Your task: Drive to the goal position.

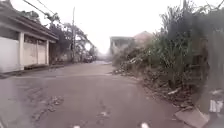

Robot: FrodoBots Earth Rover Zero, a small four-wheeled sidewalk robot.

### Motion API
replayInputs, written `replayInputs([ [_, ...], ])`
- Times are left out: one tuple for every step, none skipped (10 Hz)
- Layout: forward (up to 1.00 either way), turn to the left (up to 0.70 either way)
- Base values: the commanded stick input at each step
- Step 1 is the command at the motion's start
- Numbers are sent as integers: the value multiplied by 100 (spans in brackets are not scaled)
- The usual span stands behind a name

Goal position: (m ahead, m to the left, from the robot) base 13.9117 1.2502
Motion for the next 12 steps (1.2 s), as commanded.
replayInputs([
  [100,1],
  [100,1],
  [100,1],
  [100,1],
  [100,1],
  [100,1],
  [100,1],
  [100,1],
  [100,1],
  [100,1],
  [100,4],
  [100,30],
])
